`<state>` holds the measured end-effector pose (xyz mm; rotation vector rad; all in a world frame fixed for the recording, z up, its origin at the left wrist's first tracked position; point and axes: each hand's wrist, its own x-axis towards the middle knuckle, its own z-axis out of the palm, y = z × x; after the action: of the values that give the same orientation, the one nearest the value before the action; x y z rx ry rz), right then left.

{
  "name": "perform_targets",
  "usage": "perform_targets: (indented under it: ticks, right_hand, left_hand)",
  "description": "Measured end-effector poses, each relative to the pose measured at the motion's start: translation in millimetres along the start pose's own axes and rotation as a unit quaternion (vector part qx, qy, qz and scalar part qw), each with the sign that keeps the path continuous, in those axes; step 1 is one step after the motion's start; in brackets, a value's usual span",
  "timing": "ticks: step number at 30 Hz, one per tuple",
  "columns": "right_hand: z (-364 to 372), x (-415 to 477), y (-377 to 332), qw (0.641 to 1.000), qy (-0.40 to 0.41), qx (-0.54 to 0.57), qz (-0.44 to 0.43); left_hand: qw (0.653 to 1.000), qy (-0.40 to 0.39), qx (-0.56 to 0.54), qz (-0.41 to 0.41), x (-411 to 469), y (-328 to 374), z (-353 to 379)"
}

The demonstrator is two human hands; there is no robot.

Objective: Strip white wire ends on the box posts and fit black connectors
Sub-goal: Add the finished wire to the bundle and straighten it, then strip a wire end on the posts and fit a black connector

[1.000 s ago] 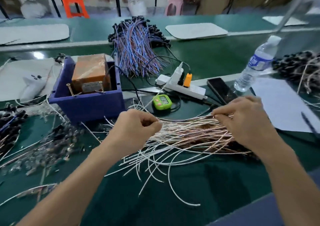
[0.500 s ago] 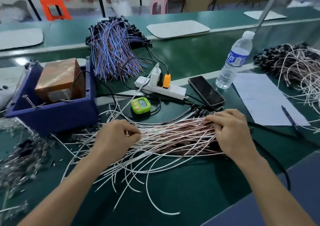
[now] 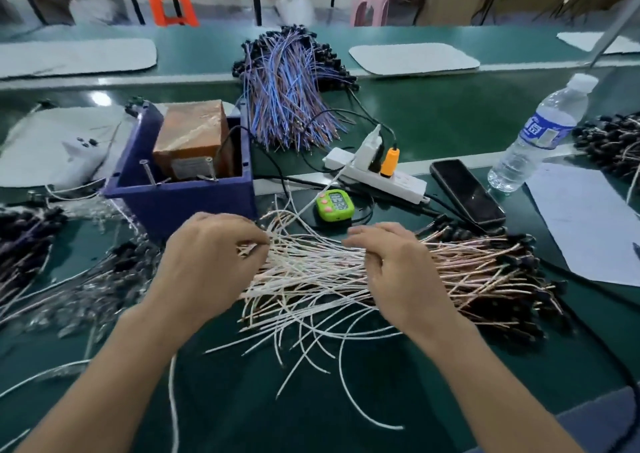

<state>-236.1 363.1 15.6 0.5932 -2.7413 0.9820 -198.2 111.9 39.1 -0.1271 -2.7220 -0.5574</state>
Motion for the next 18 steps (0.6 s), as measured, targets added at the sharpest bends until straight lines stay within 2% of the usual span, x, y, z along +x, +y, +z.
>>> perform_targets:
  ticks: [4,8,13,18]
  right_hand:
    - [40,28,-73,0.991,-0.107,0.056,-0.060]
    - [88,51,-144,0.972,-0.193,0.052,-0.123]
    - [160,79,-218,0.932,-0.318,0.007,-0.172]
    - [216,98,-266,0.884,-0.366,-0.082,-0.278]
  left_hand:
    - [0.994,0.018,-0.047,-0.098,-21,-37,-26]
    - [0.982,0.020,0.032,-0.185,-53,-82,-54]
    - [0.955,0.039,0.094,-0.278,-92,-140,-91]
    - [0.931,0.070,0.128,-0.335,-112,-188,-107]
